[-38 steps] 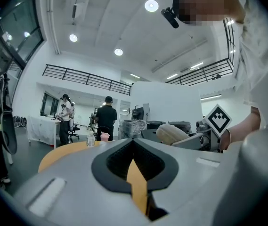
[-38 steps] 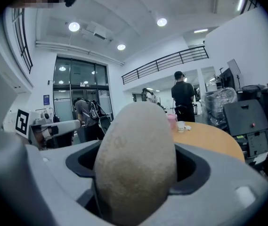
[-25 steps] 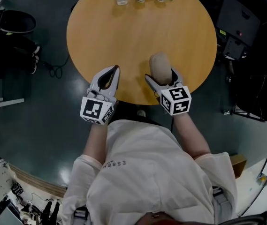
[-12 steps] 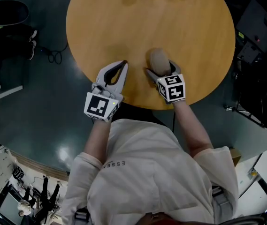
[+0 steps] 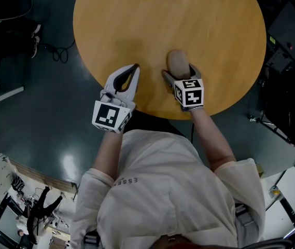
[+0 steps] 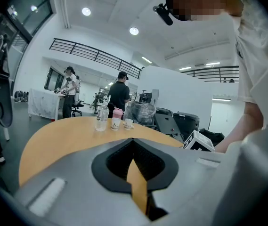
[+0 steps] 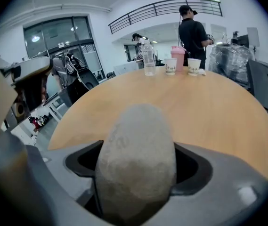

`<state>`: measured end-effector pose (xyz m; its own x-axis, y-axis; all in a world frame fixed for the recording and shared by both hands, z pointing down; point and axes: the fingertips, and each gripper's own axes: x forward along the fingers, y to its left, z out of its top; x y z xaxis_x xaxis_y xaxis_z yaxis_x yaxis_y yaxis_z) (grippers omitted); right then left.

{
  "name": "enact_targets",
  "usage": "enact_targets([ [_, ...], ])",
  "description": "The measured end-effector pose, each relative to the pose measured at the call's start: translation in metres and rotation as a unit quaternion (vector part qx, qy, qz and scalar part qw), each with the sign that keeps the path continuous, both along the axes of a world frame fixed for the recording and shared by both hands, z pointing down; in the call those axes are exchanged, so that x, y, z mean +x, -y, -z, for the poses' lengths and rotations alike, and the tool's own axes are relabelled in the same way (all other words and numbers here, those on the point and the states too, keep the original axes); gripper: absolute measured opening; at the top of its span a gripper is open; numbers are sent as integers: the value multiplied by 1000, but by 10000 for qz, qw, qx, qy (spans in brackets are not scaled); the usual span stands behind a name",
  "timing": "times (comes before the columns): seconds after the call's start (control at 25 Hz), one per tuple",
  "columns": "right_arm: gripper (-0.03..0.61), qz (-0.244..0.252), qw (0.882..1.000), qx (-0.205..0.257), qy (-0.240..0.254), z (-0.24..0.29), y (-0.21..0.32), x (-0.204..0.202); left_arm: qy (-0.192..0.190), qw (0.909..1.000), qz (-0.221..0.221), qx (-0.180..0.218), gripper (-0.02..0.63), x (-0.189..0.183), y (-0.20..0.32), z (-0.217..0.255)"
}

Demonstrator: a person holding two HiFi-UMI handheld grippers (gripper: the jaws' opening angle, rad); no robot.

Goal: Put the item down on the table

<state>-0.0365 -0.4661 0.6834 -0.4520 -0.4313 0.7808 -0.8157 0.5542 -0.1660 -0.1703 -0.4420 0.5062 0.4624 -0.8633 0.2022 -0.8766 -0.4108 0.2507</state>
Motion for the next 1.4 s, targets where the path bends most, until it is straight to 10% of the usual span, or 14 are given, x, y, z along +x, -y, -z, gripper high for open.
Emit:
enact_targets([
  [0.48, 423, -363, 9871, 1317, 835, 111, 8, 30, 84, 9986, 2, 521, 8, 24, -12, 50],
  [0.64, 198, -409, 9665, 2340, 972, 178, -2, 50, 67, 9971, -55, 760, 8, 44, -27, 76],
  [0.88, 52, -605, 9348, 3308, 1144, 248, -31, 82, 109, 9944, -15, 1053, 8, 70, -58, 102],
  [1.4, -11, -413, 9271, 3401, 1522, 261, -138, 114, 181, 9919, 67, 1252, 8, 101, -158, 119],
])
